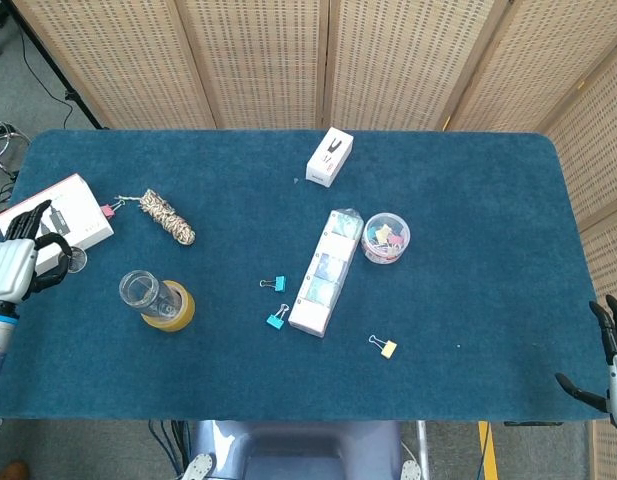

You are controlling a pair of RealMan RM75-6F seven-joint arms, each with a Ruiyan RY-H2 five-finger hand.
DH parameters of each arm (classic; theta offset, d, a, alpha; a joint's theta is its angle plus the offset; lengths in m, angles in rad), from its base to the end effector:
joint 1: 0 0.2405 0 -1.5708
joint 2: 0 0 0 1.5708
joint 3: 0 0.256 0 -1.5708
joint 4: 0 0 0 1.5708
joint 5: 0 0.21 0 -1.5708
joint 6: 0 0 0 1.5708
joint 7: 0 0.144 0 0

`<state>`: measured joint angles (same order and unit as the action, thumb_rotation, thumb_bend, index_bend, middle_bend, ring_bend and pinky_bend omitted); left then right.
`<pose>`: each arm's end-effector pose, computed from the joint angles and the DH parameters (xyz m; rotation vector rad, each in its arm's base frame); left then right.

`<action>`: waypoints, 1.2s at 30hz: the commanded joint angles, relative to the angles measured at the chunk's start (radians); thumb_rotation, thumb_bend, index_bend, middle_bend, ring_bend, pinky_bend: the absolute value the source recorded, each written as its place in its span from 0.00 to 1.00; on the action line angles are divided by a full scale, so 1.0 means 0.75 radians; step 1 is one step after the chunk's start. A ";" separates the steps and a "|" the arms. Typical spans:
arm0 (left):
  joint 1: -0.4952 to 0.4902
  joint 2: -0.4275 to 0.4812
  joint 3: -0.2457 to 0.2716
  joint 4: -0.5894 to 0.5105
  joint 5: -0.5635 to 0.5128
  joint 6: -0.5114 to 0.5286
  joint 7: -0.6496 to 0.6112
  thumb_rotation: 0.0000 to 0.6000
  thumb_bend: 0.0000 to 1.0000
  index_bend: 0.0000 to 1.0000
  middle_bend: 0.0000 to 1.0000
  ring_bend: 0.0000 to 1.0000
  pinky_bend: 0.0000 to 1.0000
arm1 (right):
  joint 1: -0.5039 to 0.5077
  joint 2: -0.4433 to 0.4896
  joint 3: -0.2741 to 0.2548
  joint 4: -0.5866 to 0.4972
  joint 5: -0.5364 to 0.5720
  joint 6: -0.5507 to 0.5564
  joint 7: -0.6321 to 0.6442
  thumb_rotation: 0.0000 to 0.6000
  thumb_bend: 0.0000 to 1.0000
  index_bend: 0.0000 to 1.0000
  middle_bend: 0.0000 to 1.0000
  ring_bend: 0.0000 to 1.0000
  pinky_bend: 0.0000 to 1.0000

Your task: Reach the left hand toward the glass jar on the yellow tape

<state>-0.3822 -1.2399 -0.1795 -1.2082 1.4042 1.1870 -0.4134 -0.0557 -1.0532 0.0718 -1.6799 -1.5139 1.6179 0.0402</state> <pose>-0.3245 0.3160 0.1607 -1.3808 -1.0172 -1.0829 -0.3137 -0.1406 0.1933 1.2232 -0.8890 0.9348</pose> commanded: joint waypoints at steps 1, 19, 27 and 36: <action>-0.019 0.170 -0.022 -0.250 0.096 0.076 0.055 1.00 0.54 0.66 0.00 0.00 0.00 | 0.000 0.000 0.000 0.000 0.000 -0.001 -0.001 1.00 0.00 0.00 0.00 0.00 0.00; -0.078 0.227 0.038 -0.560 0.236 0.101 0.091 1.00 0.54 0.66 0.00 0.00 0.00 | -0.006 0.012 0.009 0.004 0.016 0.007 0.027 1.00 0.00 0.00 0.00 0.00 0.00; -0.049 0.199 0.091 -0.500 0.266 0.144 0.027 1.00 0.54 0.66 0.00 0.00 0.00 | -0.005 0.010 0.007 0.001 0.010 0.006 0.021 1.00 0.00 0.00 0.00 0.00 0.00; -0.047 0.153 0.120 -0.424 0.282 0.165 -0.030 1.00 0.53 0.66 0.00 0.00 0.00 | -0.002 0.006 0.003 -0.003 0.003 0.000 0.012 1.00 0.00 0.00 0.00 0.00 0.00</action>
<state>-0.4161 -1.1224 -0.0907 -1.5291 1.6154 1.3099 -0.4343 -0.0570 -1.0488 0.0738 -1.6820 -1.5119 1.6175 0.0492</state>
